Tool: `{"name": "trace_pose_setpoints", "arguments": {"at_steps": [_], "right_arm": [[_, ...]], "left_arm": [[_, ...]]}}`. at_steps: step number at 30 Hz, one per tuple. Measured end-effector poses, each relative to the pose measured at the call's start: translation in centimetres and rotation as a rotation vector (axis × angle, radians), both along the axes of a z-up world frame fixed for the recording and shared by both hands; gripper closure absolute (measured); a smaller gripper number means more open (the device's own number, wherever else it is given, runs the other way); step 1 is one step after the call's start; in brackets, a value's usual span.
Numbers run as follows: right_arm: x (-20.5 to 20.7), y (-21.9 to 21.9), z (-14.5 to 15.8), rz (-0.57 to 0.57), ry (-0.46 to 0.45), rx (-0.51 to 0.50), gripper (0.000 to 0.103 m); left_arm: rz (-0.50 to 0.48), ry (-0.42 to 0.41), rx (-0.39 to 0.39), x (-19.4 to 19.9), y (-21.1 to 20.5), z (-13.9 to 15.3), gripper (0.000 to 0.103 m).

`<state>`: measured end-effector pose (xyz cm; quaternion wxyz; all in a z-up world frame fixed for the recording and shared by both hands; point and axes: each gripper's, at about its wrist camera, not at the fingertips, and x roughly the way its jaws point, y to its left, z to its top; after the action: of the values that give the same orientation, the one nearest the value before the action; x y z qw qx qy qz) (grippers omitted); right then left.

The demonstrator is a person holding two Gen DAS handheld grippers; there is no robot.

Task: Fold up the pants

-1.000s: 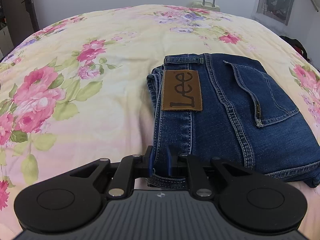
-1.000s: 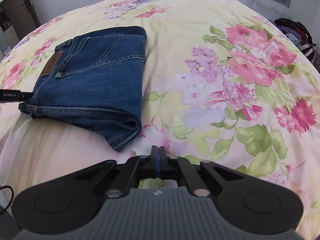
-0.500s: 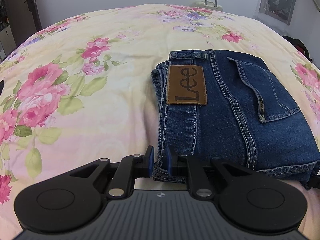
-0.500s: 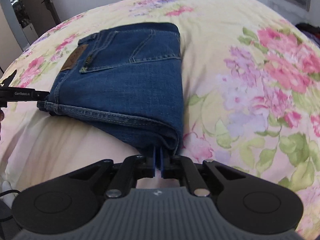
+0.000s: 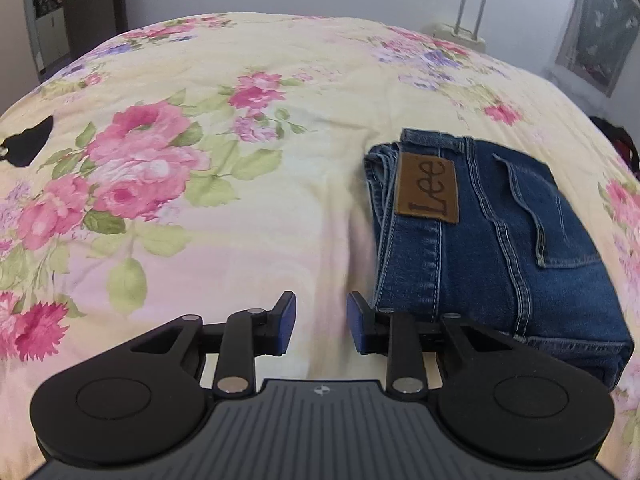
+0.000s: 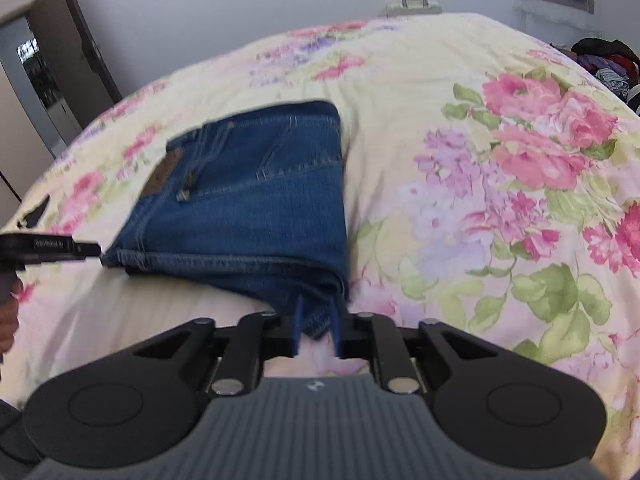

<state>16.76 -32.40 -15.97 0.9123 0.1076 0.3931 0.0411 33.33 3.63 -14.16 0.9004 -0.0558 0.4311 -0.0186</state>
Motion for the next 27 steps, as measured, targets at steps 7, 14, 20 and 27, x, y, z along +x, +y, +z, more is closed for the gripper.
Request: {"name": "trace_pose_setpoints", "arguments": {"at_steps": [7,14,20,27], "right_arm": [[3.3,-3.7,-0.3,-0.071,-0.091,0.228,0.045],[9.6,-6.2,-3.3,-0.063,-0.038,0.444,0.038],[14.5,-7.2,-6.6,-0.028,0.034,0.568,0.039],[18.7,-7.8,-8.8,0.008,0.058,0.662,0.055]], "left_arm": [[-0.001,-0.034,-0.391,3.6,2.6,-0.9,0.024],[-0.033,0.028,-0.494,9.0,2.6,-4.9,0.02],[-0.12,0.014,-0.516,11.7,2.1,-6.7,0.011],[-0.172,0.029,-0.607,13.7,2.0,-7.9,0.025]]}}
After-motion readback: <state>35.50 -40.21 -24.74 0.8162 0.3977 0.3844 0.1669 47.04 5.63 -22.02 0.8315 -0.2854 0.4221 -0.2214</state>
